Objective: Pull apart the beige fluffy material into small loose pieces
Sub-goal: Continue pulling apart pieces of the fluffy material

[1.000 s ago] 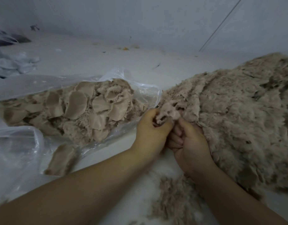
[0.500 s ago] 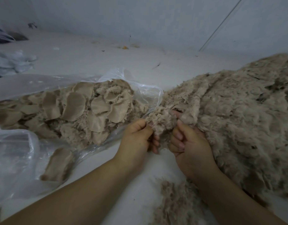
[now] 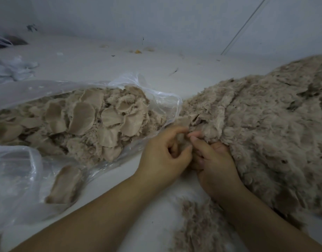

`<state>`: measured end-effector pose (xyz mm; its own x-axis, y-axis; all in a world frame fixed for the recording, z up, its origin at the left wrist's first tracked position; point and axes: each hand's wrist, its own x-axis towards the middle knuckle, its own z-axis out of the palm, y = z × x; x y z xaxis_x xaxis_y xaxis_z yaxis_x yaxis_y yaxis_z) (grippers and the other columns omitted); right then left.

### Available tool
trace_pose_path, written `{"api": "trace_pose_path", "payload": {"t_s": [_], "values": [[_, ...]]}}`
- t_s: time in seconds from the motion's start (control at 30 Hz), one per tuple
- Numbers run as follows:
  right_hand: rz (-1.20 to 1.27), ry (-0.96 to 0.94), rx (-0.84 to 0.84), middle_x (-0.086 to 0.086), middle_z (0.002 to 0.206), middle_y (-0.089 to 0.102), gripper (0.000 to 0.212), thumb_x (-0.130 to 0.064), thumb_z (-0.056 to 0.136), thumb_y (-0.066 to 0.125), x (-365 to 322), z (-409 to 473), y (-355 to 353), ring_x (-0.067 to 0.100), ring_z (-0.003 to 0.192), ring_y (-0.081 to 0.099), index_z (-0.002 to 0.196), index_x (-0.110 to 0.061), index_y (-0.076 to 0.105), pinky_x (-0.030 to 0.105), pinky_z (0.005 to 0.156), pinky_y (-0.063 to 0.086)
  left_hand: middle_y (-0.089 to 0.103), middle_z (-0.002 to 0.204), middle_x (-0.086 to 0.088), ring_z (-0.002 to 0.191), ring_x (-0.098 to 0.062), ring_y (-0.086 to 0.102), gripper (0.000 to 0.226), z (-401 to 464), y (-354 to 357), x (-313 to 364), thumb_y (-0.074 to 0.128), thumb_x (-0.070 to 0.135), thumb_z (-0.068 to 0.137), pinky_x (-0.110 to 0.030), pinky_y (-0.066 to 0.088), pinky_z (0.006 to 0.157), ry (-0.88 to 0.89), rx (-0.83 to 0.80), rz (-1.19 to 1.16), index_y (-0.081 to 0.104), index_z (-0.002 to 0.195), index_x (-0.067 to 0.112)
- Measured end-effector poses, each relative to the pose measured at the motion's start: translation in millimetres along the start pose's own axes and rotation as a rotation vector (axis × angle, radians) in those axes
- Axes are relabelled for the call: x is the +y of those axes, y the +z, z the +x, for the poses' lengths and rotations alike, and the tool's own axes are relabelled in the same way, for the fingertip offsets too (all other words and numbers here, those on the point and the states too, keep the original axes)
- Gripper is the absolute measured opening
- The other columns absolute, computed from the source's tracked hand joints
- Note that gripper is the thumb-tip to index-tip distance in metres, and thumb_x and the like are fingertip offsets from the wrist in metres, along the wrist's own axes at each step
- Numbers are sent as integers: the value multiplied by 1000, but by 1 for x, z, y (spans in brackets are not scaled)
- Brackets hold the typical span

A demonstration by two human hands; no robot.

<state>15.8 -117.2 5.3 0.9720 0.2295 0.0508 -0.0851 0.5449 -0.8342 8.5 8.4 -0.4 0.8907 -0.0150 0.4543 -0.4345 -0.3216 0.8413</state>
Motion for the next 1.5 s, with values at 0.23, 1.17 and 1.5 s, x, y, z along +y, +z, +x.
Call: {"api": "trace_pose_path", "payload": {"t_s": [0.23,1.17,1.5], "values": [[-36,3,150,-4,53,29,25,-15,102,43,1,5,-5,4,39,25,99,-16,68,17,35,26,50,57,10,52,-4,48,41,5,3,-5,60,30,68,-37,49,54,-136,-138,237,58,109,30],[-91,10,61,3,55,25,31,-18,100,46,5,3,-7,5,39,24,76,-11,65,17,37,24,57,118,-3,97,-23,59,59,14,4,-6,31,26,82,-39,54,73,219,-244,565,25,139,43],[-87,25,86,-4,55,32,29,-22,102,42,1,3,-9,5,41,26,115,-15,66,18,38,24,59,87,6,75,-1,53,37,19,-8,-9,44,-7,84,-13,41,70,170,39,334,65,110,10]]}}
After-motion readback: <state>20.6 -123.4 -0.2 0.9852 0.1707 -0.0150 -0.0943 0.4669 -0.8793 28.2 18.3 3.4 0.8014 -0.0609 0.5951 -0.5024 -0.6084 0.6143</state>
